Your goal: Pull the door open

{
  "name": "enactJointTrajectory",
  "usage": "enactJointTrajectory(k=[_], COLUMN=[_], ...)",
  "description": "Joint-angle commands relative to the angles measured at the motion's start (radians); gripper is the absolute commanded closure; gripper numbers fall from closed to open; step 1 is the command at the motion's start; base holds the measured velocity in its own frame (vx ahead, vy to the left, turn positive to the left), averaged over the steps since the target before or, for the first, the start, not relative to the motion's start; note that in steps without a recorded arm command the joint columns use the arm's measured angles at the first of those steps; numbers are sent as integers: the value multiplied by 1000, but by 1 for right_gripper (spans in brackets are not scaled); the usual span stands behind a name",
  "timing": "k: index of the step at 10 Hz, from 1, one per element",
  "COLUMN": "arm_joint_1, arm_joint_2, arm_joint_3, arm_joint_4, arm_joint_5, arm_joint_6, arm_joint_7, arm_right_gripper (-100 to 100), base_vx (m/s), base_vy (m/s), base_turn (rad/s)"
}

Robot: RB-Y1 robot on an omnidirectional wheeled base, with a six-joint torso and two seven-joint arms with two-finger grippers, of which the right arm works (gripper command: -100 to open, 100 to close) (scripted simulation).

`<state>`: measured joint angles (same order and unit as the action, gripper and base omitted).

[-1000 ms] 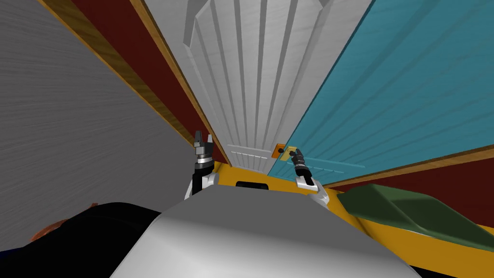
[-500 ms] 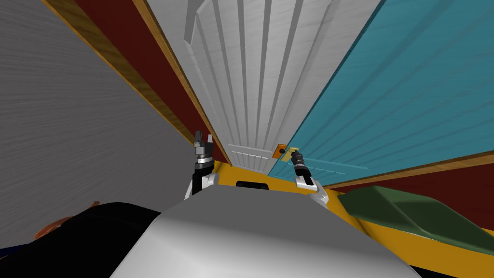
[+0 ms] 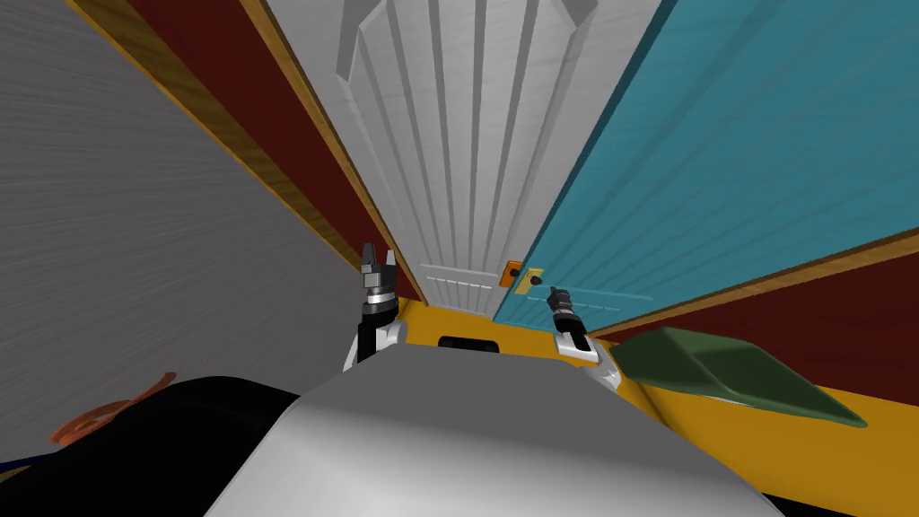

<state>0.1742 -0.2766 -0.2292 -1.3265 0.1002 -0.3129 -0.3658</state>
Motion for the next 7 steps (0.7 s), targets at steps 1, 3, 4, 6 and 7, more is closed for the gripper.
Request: enactJointTrajectory(k=[1, 3, 4, 6, 7], arm_joint_1=[10, 20, 24, 30, 30], arm_joint_2=[0, 2, 4, 8, 11], arm_joint_3=[13, 40, 55, 82, 74], arm_joint_4=[-11, -29, -39, -56, -52], arm_joint_5=[2, 6, 8, 13, 13], arm_joint_6=[-10, -25, -33, -46, -41], arm_joint_7=[-8, -20, -26, -36, -30], arm_right_gripper=[-100, -100, -100, -100, -100], base_vx=[-201, -220, -190, -188, -83], base_vy=[-49, 14, 78, 79, 36], base_turn=[10, 86, 92, 91, 13])
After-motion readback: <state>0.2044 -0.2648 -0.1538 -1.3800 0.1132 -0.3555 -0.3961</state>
